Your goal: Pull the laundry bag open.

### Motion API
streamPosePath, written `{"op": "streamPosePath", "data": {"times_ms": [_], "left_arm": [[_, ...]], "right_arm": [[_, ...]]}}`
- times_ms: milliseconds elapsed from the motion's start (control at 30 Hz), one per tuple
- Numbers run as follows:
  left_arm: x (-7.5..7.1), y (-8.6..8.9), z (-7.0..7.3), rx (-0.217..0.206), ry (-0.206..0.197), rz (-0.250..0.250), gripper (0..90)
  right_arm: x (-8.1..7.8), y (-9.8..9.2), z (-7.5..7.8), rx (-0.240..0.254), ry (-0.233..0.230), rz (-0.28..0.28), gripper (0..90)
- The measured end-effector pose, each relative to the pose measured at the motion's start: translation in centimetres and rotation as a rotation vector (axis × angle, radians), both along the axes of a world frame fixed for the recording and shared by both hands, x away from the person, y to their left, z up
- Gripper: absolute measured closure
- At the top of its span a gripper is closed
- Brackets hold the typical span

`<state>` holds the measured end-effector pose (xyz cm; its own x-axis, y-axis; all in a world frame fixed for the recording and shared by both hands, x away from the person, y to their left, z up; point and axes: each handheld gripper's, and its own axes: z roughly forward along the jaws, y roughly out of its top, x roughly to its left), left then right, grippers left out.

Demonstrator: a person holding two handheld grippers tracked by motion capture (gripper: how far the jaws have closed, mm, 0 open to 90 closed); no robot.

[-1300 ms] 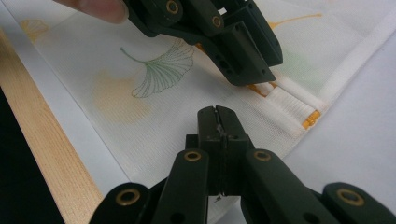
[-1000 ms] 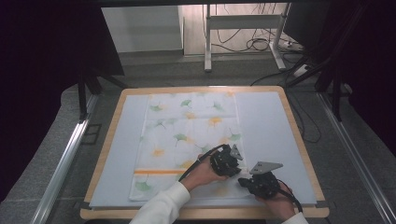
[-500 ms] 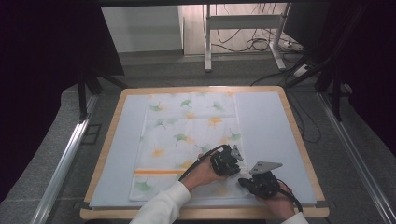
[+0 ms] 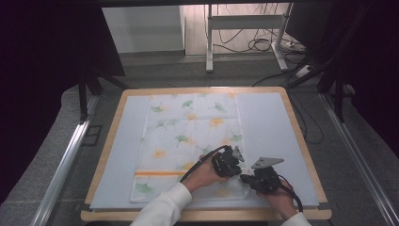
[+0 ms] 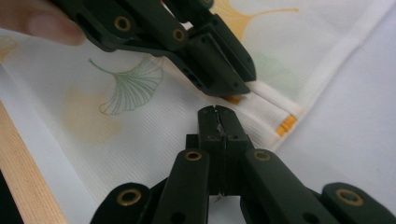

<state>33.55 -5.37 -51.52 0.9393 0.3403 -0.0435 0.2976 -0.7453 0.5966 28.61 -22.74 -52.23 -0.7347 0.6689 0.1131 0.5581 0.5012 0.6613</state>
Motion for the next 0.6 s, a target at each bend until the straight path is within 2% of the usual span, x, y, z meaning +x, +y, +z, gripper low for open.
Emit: {"op": "streamPosePath", "data": {"times_ms": [267,600], "left_arm": [[0.00,0.28,0.03,0.008,0.003,-0.002,86.0],[-0.09,0.28,0.02,0.012,-0.003,0.000,86.1]], "right_arm": [[0.13,-0.24,-0.08,0.022,0.027,-0.022,89.4],[0.46,-0.57,-0.11,0.041,0.038,-0.029,89.3]]}}
